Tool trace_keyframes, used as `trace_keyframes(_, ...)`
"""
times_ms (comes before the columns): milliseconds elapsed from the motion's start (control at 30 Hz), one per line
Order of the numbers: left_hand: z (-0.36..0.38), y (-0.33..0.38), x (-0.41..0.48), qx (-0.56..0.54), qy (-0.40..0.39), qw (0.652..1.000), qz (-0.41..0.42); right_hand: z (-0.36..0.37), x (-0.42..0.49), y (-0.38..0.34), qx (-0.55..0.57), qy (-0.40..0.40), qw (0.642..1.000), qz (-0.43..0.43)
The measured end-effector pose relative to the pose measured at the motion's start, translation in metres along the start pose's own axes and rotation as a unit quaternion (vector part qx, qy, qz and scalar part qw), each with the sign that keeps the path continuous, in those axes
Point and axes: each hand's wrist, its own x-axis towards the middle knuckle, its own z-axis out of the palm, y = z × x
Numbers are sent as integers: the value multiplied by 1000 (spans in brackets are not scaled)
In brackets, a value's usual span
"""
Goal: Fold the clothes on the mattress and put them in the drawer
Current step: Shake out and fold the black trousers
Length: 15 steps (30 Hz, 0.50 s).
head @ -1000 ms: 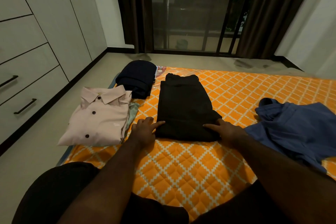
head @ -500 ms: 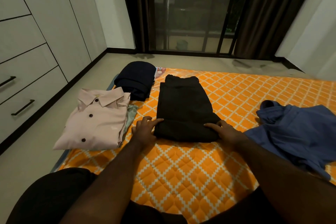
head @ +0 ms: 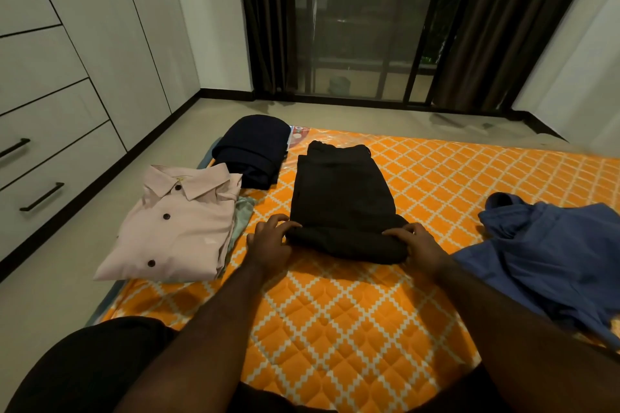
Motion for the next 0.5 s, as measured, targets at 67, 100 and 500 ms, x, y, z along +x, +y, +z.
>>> trace_keyframes(67,1,2,4,-76,25,997,-15,-7,4,-10,53,78,995,14)
trace_keyframes(100,2,3,5,-144,39,989,-20,-11,7,-16,60,110,992,10)
trace_keyframes(500,-28,39,5,-277,165,946,-23,-28,-2,-54,510,55,846,147)
